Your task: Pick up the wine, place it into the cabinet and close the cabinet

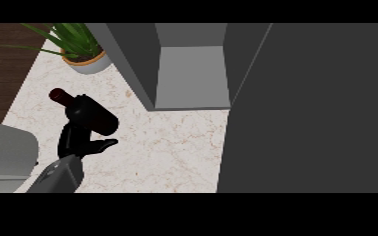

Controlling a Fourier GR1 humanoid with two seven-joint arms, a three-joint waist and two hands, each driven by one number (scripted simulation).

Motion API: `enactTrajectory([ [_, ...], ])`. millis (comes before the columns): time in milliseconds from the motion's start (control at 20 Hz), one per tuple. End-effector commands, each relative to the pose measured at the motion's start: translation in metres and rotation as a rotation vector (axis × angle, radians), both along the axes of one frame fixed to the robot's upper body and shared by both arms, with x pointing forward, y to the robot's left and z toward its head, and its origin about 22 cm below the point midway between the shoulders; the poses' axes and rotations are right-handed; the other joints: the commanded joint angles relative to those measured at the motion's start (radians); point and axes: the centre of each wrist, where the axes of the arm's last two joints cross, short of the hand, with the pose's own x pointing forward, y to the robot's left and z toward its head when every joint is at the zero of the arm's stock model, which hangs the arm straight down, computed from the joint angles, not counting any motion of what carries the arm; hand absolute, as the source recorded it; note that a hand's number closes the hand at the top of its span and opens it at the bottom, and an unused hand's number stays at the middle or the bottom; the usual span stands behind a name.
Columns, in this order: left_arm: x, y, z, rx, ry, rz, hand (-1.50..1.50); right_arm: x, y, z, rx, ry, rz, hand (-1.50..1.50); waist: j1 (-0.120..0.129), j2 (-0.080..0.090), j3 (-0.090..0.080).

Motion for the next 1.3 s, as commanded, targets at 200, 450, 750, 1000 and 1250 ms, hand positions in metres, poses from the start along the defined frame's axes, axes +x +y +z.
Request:
enactTrajectory([
  [200,0.021,-0.017,0.009,-0.093,-0.072,0.015,1.50,-0.025,-0.006,0.011,0.012,0.009,0.032,-1.50,0.003,-0.003,0.001],
  [450,0.023,-0.032,0.006,-0.128,-0.067,-0.033,1.50,-0.020,-0.006,0.012,0.036,-0.008,0.039,-1.50,-0.003,0.001,0.000],
  [750,-0.010,-0.013,-0.012,-0.153,-0.030,0.012,1.50,-0.018,-0.007,0.006,0.008,0.010,0.016,-1.50,0.016,-0.005,0.002],
  [1000,-0.017,-0.035,-0.017,-0.164,-0.017,0.030,1.50,-0.021,-0.018,0.003,0.000,0.023,-0.005,-1.50,0.029,-0.011,0.004],
  [1250,-0.010,-0.055,-0.014,-0.180,-0.084,0.033,1.50,-0.017,0.000,-0.004,0.022,0.003,0.004,-1.50,0.023,-0.008,0.003],
])
